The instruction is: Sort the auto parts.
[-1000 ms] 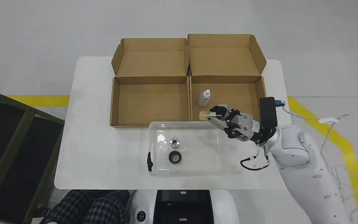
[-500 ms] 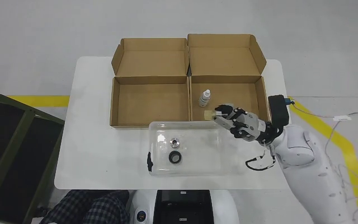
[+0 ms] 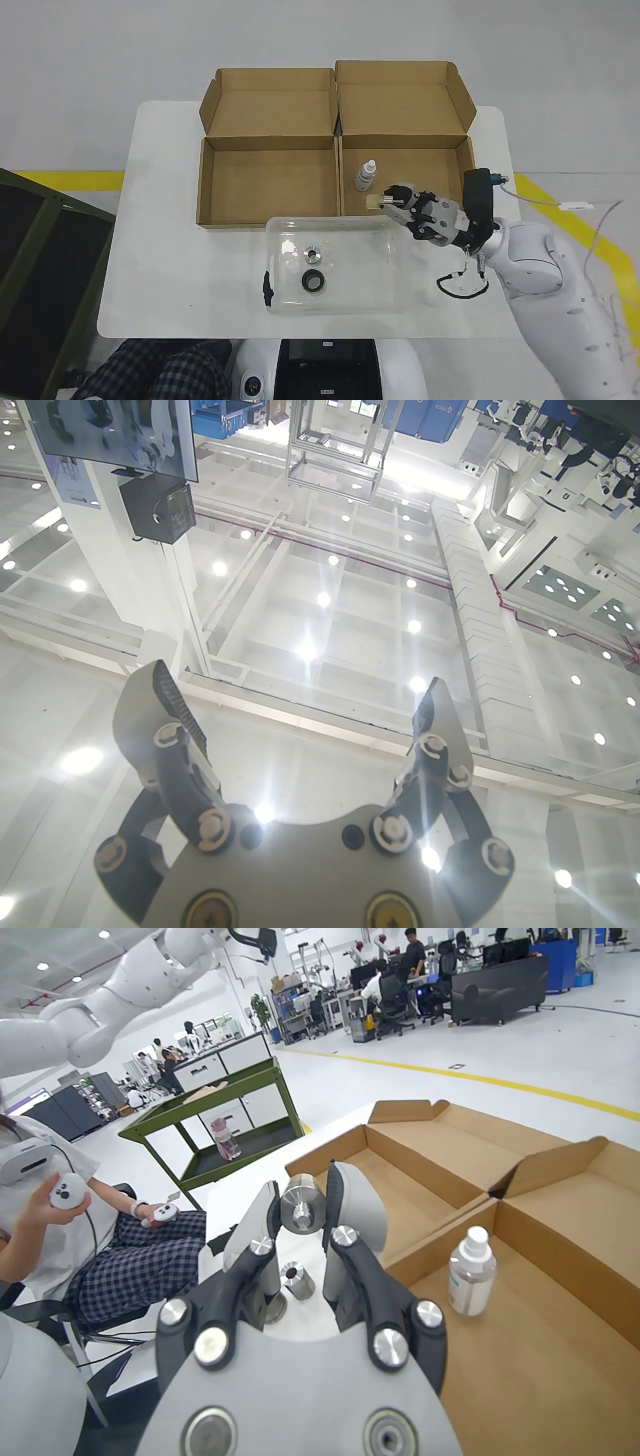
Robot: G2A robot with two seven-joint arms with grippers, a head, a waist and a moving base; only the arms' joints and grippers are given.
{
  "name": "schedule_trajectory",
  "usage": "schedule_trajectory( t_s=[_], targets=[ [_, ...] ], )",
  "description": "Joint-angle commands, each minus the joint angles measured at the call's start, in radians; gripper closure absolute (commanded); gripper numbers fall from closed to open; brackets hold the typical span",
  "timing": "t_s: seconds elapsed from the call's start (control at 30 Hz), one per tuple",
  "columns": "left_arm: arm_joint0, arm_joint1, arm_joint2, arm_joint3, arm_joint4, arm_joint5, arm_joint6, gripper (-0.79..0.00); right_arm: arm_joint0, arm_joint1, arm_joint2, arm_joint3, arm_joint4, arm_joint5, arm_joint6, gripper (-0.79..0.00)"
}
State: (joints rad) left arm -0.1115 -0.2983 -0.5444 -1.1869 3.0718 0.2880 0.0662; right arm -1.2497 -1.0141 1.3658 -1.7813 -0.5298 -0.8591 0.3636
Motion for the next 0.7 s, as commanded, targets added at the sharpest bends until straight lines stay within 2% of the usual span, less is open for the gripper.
schedule_trajectory(
  t_s=[0.0, 0.3, 0.67],
  targets=[
    [0.0, 0.0, 0.0, 0.0, 0.0, 0.0, 0.0, -0.785, -0.004, 0.002, 0.011, 0.011, -0.039, 0.011, 0.003, 0.0],
    [0.0, 0.0, 0.0, 0.0, 0.0, 0.0, 0.0, -0.785, -0.022, 0.008, 0.049, 0.062, -0.192, 0.096, 0.003, 0.0],
    [0.0, 0.0, 0.0, 0.0, 0.0, 0.0, 0.0, -0.785, 0.075, 0.0, -0.025, 0.114, -0.358, 0.216, 0.066, 0.0]
  ],
)
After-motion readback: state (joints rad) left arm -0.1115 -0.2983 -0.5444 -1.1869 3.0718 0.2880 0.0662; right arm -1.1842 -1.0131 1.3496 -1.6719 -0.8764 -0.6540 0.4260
